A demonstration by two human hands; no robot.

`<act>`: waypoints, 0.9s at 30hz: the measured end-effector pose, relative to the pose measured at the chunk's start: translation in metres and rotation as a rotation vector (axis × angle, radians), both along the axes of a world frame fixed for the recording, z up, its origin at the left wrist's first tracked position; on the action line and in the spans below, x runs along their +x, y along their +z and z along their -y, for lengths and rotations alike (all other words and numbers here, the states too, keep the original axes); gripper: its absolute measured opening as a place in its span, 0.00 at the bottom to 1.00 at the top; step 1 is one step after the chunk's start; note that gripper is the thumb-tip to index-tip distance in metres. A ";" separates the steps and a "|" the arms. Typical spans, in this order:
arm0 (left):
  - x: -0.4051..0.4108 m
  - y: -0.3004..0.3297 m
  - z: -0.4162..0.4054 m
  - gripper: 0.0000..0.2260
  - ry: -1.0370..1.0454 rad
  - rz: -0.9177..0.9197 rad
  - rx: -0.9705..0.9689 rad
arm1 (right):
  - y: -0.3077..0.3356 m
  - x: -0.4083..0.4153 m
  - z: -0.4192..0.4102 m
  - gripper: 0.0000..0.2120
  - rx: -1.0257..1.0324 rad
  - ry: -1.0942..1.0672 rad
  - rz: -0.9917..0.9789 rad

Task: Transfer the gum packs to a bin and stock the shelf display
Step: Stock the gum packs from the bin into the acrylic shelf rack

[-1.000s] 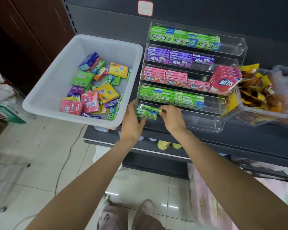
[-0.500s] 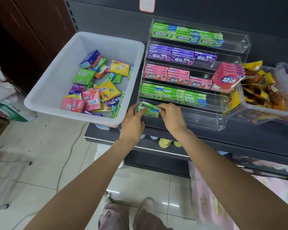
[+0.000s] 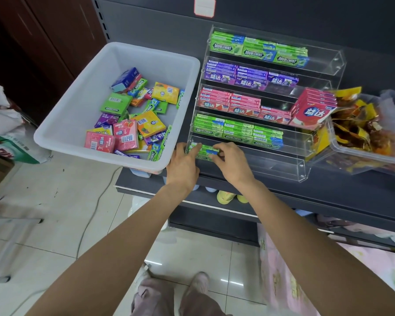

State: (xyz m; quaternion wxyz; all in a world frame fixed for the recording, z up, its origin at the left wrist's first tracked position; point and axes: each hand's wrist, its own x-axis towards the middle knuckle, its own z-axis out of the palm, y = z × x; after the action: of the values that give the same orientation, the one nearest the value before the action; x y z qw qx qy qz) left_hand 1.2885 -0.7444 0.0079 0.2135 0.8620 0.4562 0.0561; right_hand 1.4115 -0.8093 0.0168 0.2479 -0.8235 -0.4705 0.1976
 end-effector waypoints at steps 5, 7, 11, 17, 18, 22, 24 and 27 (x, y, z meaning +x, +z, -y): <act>0.001 0.003 0.003 0.27 0.004 -0.012 -0.024 | 0.001 -0.003 0.004 0.21 -0.028 0.037 0.038; 0.002 0.006 0.004 0.26 0.008 -0.027 -0.024 | 0.004 -0.003 0.004 0.20 -0.036 0.039 0.047; 0.003 0.012 0.011 0.24 0.047 -0.013 0.022 | 0.014 -0.001 0.012 0.19 -0.009 0.016 0.054; 0.008 0.035 0.022 0.21 0.122 0.042 0.079 | 0.031 0.002 0.035 0.15 0.058 -0.044 0.033; 0.008 0.041 0.022 0.20 0.123 0.068 0.086 | 0.035 0.001 0.037 0.14 0.071 -0.050 0.031; 0.007 0.074 0.018 0.15 0.041 0.262 0.016 | 0.057 -0.008 0.029 0.13 0.143 -0.048 0.034; 0.003 0.092 0.011 0.13 0.007 0.361 0.000 | 0.071 -0.015 0.018 0.12 0.178 -0.041 0.034; -0.012 0.113 -0.011 0.12 0.013 0.431 0.013 | 0.089 -0.031 -0.005 0.12 0.209 -0.012 0.039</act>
State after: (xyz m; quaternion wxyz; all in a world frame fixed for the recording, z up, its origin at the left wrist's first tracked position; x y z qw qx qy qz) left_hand 1.2767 -0.7329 0.1212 0.3001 0.8285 0.4052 0.2436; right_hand 1.3806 -0.8047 0.1056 0.3246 -0.7995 -0.4884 0.1297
